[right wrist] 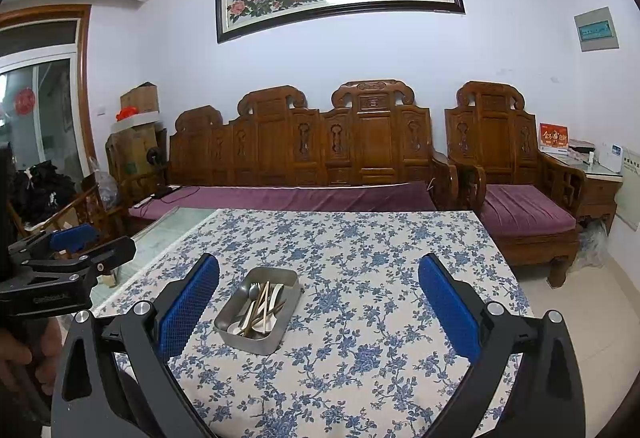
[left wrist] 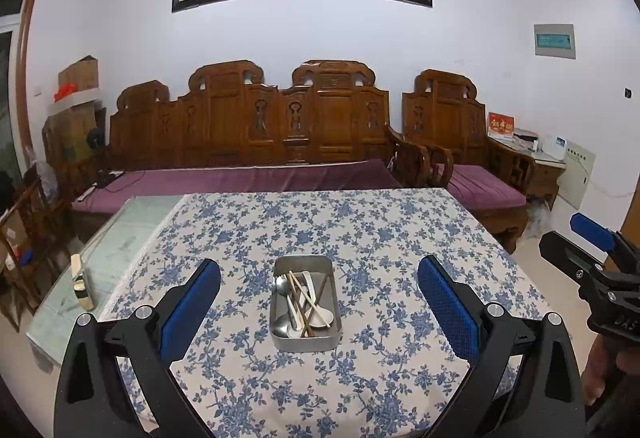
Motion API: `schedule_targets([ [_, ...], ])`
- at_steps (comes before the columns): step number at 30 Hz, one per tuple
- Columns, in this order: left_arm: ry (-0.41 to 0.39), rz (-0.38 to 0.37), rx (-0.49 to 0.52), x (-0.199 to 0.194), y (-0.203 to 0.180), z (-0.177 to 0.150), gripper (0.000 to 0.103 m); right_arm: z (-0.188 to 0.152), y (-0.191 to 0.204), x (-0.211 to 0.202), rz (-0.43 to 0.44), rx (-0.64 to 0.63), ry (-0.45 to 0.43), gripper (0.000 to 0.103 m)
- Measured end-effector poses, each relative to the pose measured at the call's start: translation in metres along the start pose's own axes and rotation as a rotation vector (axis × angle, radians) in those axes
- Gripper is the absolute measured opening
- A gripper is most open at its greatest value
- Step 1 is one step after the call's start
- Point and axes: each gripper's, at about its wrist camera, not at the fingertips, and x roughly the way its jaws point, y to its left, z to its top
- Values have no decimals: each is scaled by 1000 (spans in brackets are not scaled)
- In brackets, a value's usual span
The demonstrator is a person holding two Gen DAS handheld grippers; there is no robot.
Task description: Organize utensils
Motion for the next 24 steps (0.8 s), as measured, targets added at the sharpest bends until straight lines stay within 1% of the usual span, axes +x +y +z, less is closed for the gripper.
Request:
schedule_targets([
  [24,-3,-1,3,-1,-3,0,95,-1,-1,-1,-2,2,-1,100],
])
